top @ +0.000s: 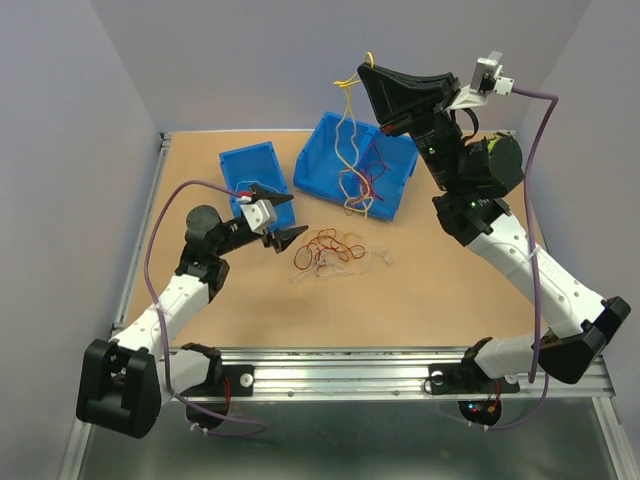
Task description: Untangle the cables
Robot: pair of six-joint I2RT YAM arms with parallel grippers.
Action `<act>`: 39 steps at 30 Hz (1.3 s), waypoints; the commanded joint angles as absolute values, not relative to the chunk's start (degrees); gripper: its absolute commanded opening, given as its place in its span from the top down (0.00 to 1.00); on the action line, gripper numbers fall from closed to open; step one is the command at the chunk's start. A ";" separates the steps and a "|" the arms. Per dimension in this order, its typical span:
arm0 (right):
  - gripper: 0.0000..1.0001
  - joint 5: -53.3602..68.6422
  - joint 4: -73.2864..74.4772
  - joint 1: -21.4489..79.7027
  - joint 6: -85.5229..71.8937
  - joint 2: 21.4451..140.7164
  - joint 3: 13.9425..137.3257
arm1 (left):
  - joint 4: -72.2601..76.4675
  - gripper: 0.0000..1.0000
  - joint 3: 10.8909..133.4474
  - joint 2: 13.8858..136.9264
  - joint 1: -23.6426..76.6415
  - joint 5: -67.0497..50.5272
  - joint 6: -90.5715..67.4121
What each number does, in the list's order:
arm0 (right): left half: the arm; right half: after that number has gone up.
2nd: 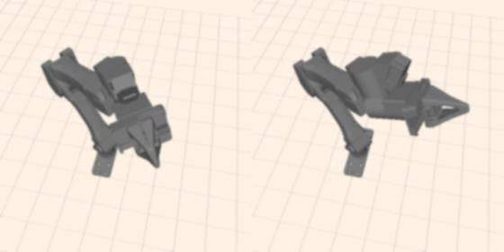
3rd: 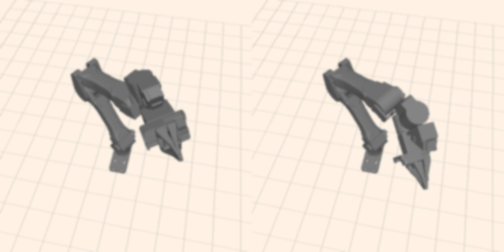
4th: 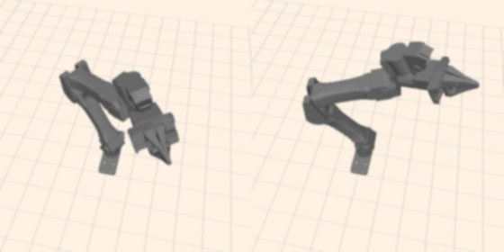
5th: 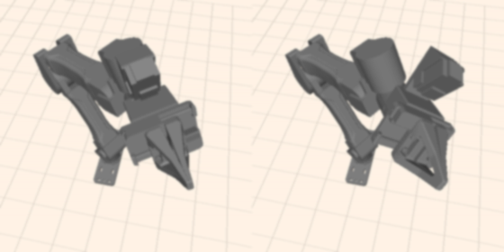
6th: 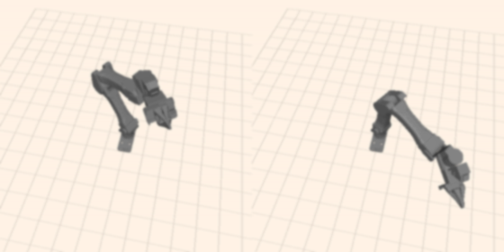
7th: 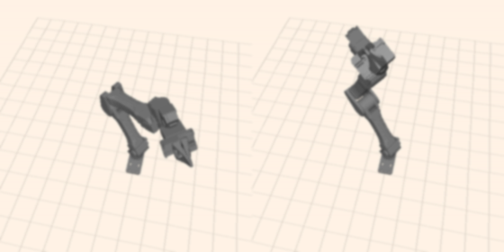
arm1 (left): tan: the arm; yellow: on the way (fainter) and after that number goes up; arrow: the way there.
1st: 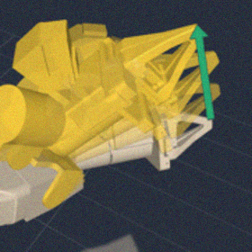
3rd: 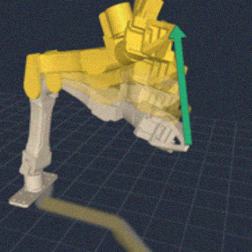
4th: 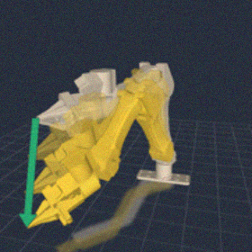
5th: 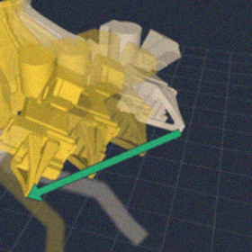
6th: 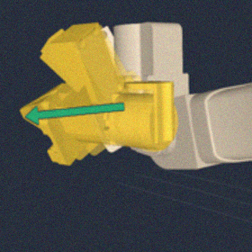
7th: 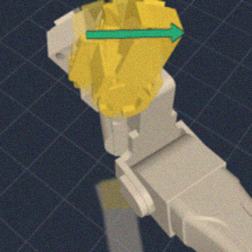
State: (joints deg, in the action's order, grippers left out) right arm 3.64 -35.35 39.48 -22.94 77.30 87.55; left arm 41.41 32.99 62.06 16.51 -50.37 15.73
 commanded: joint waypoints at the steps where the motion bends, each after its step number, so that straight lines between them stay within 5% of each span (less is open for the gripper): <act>1: 0.99 4.13 -39.90 39.90 -23.99 76.73 86.49 | 45.61 0.17 32.43 58.10 16.79 -50.98 14.50; 11: 0.99 5.80 -41.48 39.90 -26.36 76.81 84.11 | 46.49 0.18 31.38 56.51 22.84 -53.70 21.59; 31: 1.00 8.17 -44.47 39.99 -30.59 80.42 83.50 | 59.33 0.23 27.60 56.25 33.22 -27.86 36.82; 39: 1.00 8.35 -44.74 39.99 -30.59 80.07 83.23 | 52.13 0.09 30.67 55.28 35.94 -30.23 45.61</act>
State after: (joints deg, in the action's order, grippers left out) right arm 7.79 -41.01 39.48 -29.87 80.79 84.53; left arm 52.97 27.73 56.42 34.92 -29.56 40.45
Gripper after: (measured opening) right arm 0.026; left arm 0.907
